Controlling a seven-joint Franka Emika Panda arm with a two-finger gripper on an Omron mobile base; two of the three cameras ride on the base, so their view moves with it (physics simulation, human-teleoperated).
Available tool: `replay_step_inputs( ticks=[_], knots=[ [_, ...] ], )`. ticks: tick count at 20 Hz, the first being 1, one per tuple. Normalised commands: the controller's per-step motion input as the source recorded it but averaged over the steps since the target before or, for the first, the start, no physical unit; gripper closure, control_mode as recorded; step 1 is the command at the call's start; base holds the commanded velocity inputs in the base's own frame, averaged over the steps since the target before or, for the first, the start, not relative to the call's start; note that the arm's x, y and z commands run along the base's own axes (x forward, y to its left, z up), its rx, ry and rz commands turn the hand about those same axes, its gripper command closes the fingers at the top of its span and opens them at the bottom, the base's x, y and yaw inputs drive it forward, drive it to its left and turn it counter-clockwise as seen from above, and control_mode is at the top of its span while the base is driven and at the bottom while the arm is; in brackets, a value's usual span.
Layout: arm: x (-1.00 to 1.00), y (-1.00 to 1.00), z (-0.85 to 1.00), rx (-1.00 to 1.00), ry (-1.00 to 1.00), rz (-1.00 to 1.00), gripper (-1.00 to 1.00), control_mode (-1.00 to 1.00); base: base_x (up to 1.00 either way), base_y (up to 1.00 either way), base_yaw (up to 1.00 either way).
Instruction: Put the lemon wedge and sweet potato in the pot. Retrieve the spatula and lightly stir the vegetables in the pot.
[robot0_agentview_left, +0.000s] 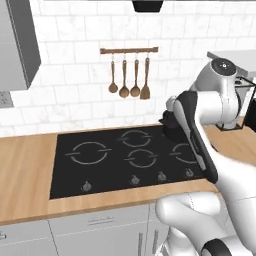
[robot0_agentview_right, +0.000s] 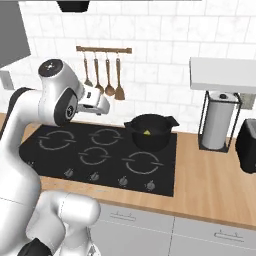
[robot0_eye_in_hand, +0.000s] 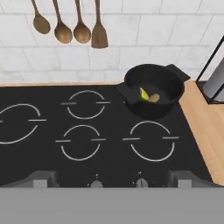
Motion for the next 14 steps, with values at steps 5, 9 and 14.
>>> replay_step_inputs(
  ticks=[5,9,14],
  knots=[
    [0.0,0.0,0.0,0.0,0.0,0.0,-1.0,1.0,-0.37,1.0,0.0],
    [0.0,0.0,0.0,0.0,0.0,0.0,-1.0,1.0,-0.03,1.0,0.0],
    [0.0,0.0,0.0,0.0,0.0,0.0,-1.0,1.0,-0.04,1.0,0.0]
  ],
)
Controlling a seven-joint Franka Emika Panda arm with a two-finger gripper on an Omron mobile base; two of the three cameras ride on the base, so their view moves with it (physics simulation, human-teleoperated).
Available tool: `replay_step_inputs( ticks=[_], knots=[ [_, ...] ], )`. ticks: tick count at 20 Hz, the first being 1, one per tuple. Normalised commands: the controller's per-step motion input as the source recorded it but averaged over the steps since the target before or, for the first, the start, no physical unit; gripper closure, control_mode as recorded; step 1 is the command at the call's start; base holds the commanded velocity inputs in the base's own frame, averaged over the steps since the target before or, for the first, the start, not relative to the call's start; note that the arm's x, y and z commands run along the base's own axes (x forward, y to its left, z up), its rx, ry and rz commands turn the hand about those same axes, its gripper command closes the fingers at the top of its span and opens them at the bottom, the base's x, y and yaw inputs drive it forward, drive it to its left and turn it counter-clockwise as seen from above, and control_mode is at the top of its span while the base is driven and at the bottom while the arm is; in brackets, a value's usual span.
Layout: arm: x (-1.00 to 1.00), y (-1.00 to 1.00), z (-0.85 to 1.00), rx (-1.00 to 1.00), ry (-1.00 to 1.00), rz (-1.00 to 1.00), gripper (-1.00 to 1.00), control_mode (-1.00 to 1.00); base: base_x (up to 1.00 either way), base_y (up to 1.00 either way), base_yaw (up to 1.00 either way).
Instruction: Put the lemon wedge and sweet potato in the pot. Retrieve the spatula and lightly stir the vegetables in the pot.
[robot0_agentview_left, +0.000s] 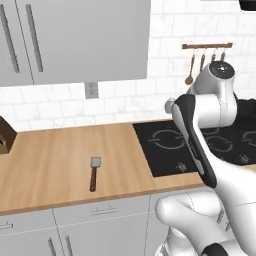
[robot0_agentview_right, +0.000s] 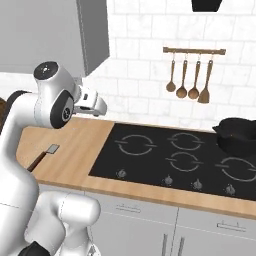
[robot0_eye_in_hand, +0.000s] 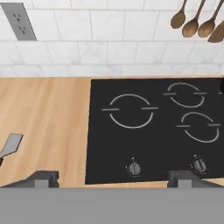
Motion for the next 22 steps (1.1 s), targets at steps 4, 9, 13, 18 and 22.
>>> replay_step_inputs(
  ticks=[4,9,13,18,22],
  knots=[
    [0.0,0.0,0.0,0.0,0.0,0.0,-1.0,1.0,0.0,1.0,0.0],
    [0.0,0.06,0.0,0.0,0.0,0.0,-1.0,-1.0,0.0,0.8,0.0],
    [0.0,0.0,0.0,0.0,0.0,0.0,-1.0,-1.0,0.0,0.0,0.0],
    [0.0,0.0,-0.07,0.0,0.01,0.0,-1.0,-1.0,0.0,0.0,0.0],
    [0.02,0.0,-0.77,0.0,0.35,0.0,-1.0,-1.0,0.0,0.0,0.0]
  ],
)
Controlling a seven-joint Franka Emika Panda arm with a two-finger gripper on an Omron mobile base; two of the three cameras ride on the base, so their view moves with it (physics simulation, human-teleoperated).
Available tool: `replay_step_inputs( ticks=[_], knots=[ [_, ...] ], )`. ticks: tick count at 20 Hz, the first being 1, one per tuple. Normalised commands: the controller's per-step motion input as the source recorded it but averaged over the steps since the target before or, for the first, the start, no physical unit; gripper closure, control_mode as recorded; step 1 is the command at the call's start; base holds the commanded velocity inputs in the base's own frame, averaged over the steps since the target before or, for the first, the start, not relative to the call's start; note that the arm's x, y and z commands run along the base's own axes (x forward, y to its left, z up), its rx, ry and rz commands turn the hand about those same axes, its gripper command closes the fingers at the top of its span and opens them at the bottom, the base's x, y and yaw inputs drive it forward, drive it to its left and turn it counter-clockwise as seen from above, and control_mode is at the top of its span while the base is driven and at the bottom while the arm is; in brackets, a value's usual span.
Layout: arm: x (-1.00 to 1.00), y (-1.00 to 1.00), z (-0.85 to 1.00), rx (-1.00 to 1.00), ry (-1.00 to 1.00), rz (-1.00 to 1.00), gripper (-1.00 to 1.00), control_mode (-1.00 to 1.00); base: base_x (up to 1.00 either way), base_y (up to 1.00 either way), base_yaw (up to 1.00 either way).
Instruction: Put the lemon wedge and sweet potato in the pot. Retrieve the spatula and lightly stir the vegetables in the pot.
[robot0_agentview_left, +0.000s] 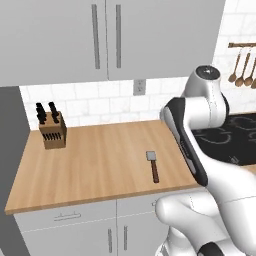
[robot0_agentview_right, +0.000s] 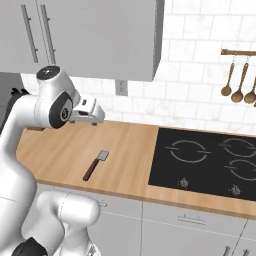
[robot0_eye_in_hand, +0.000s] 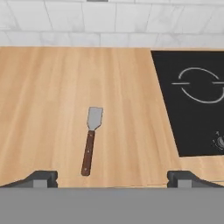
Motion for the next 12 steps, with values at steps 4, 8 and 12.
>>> replay_step_inputs(
  ticks=[4,8,12],
  knots=[
    [0.0,0.02,-0.99,0.08,0.35,0.0,-1.0,-1.0,0.0,0.0,0.0],
    [0.0,0.19,-1.0,0.08,0.38,0.0,-1.0,-1.0,0.0,0.0,0.0],
    [0.0,0.44,-0.91,0.01,0.1,0.0,-1.0,-1.0,0.0,0.0,0.0]
  ],
)
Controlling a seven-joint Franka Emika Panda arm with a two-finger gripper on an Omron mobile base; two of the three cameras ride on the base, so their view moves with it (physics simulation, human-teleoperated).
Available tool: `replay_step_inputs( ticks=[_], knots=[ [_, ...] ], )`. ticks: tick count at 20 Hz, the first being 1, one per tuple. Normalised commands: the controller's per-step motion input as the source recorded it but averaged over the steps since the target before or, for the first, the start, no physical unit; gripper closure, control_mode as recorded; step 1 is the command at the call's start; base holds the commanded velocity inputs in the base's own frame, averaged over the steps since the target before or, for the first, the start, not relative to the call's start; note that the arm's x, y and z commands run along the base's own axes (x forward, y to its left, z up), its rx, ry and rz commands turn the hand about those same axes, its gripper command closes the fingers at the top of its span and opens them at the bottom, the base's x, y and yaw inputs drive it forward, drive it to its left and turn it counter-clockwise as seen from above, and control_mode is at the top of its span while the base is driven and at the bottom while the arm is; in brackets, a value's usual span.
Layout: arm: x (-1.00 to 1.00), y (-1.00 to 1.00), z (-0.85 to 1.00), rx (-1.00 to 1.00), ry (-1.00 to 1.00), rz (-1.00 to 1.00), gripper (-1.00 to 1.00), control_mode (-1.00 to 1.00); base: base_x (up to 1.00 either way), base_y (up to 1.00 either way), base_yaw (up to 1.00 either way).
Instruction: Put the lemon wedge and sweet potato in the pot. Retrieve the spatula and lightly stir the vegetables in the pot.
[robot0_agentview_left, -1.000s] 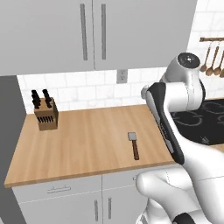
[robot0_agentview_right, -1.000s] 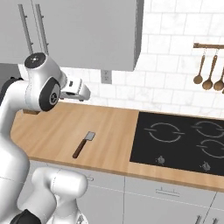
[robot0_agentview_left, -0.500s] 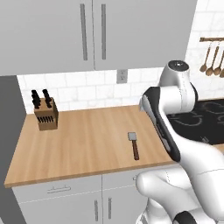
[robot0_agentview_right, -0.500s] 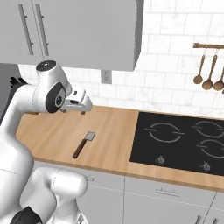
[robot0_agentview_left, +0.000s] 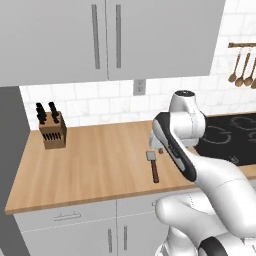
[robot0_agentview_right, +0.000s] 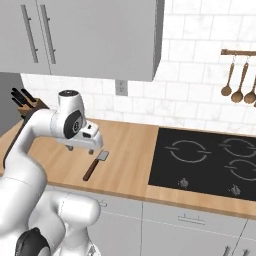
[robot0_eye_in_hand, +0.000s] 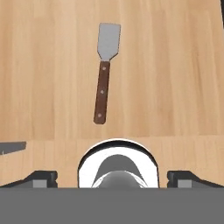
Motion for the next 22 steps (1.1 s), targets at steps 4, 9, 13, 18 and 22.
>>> replay_step_inputs(
  ticks=[4,9,13,18,22],
  knots=[
    [0.0,0.16,-0.29,0.0,0.0,0.0,-1.0,-1.0,0.0,0.0,0.0],
    [0.26,0.01,-0.3,0.0,0.0,0.0,-1.0,-1.0,0.0,0.0,0.0],
    [0.48,0.03,-0.59,-0.03,0.0,0.0,-1.0,-1.0,0.0,0.0,0.0],
    [0.18,0.08,-0.51,-0.04,0.0,0.0,-1.0,-1.0,0.0,0.0,0.0],
    [0.0,0.06,-0.51,-0.03,0.0,0.0,-1.0,-1.0,0.0,0.0,0.0]
  ],
)
